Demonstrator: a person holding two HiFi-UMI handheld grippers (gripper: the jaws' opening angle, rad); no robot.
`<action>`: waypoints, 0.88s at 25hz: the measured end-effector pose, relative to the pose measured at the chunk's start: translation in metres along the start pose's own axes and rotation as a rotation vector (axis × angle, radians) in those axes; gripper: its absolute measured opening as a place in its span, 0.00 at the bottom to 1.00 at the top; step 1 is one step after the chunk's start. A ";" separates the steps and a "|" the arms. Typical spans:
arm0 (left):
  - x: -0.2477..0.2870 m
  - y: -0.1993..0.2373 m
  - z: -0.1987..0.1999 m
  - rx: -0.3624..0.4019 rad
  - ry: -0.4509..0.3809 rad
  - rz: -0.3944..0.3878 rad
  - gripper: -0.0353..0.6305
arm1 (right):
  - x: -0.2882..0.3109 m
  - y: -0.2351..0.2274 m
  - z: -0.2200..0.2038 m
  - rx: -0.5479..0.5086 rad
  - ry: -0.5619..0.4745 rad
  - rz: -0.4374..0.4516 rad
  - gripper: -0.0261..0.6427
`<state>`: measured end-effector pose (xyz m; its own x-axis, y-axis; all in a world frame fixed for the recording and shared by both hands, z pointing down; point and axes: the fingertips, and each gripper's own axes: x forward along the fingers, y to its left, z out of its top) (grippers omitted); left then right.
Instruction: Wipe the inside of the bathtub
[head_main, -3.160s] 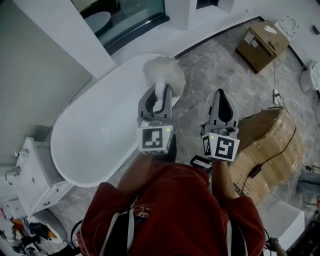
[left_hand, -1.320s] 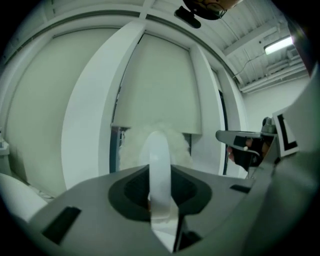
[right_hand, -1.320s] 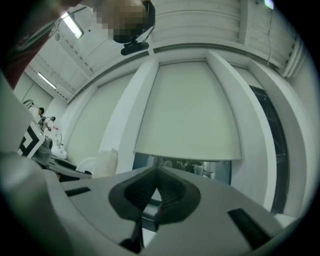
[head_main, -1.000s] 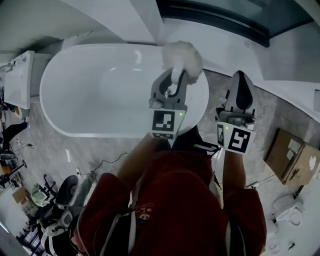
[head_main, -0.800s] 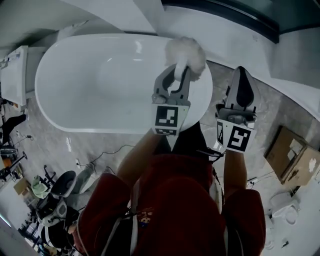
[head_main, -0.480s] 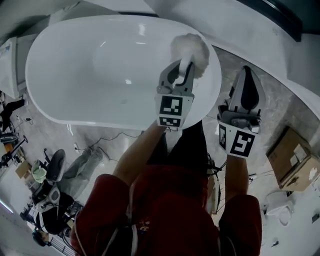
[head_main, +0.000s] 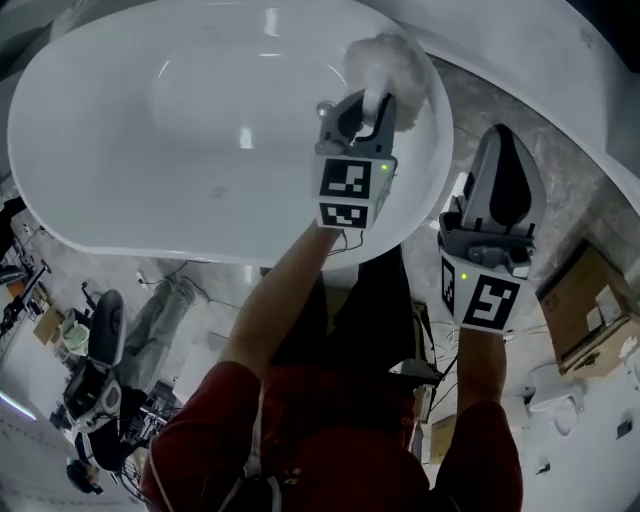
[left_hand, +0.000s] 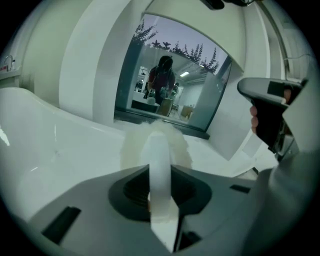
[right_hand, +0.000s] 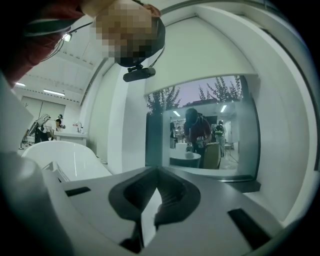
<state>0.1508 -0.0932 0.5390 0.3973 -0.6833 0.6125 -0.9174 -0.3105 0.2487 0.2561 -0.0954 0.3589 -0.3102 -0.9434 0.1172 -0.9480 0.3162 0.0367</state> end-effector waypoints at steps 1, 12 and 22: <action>0.009 0.000 -0.008 -0.006 0.008 -0.005 0.19 | 0.001 -0.001 -0.009 0.001 0.007 0.004 0.06; 0.055 0.013 -0.058 -0.082 0.052 -0.018 0.19 | 0.020 0.003 -0.059 0.005 0.041 0.039 0.06; 0.103 0.063 -0.128 -0.077 0.103 0.023 0.19 | 0.038 0.022 -0.098 0.005 0.067 0.088 0.06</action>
<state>0.1311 -0.0984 0.7141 0.3753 -0.6169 0.6918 -0.9268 -0.2412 0.2877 0.2302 -0.1148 0.4613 -0.3865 -0.9034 0.1860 -0.9178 0.3965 0.0187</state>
